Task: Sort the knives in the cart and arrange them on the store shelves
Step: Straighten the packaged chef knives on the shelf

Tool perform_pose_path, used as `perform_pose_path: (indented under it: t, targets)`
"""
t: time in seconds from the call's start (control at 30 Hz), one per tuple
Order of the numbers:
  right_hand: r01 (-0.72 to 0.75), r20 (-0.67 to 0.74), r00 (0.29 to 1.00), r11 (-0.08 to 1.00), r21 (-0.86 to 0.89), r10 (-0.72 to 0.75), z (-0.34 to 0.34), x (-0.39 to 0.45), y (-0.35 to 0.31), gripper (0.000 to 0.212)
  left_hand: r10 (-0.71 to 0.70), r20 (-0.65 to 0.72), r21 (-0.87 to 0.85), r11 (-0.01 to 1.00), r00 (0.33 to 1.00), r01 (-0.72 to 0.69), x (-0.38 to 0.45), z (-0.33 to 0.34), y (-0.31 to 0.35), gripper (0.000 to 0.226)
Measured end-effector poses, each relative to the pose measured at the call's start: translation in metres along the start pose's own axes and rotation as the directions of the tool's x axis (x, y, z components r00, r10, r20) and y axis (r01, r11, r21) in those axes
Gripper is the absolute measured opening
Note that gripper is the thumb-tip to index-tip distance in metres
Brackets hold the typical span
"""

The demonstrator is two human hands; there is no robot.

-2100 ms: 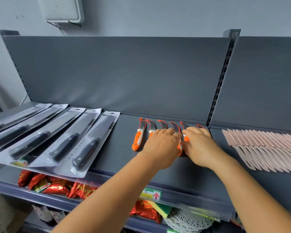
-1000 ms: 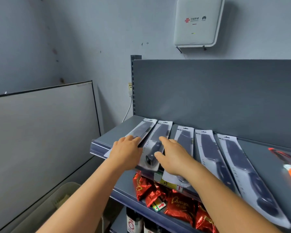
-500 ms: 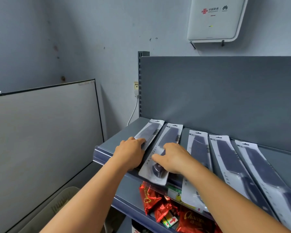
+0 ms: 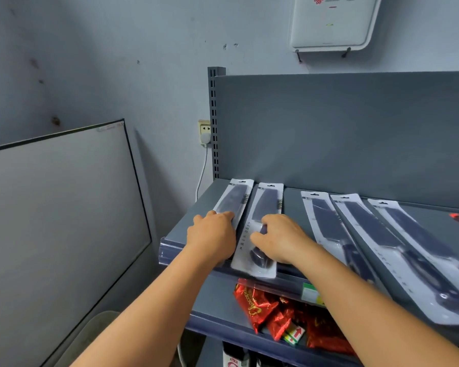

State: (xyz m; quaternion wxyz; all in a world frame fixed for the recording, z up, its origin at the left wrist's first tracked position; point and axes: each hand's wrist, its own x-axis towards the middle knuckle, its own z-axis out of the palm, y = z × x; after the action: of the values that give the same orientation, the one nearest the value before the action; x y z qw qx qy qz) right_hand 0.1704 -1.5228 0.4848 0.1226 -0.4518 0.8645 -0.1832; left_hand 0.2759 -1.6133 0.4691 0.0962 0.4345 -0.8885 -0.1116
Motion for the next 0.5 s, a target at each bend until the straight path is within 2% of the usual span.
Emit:
perform_pose_path:
  t: [0.17,0.27,0.37,0.5]
  targets:
    - [-0.023,-0.009,1.0,1.0,-0.015,0.023,0.0,-0.006,-0.004,0.021,0.009,0.038,0.043,0.999,0.999,-0.011,-0.002,-0.005,0.001,0.033]
    - [-0.016,-0.011,1.0,1.0,-0.021,0.016,-0.006,-0.015,0.001,0.035,0.062,0.021,0.086,0.994,0.998,-0.063,-0.008,-0.008,0.004,0.033]
    - [-0.01,-0.122,0.992,1.0,0.018,0.012,-0.016,-0.028,0.01,0.051,0.188,-0.079,0.048,0.982,0.979,-0.184,-0.02,-0.01,0.018,0.047]
    - [0.056,-0.361,0.932,0.995,0.084,-0.022,-0.032,-0.049,0.036,0.05,0.35,-0.233,-0.081,0.923,0.907,-0.377,-0.043,-0.008,0.053,0.064]
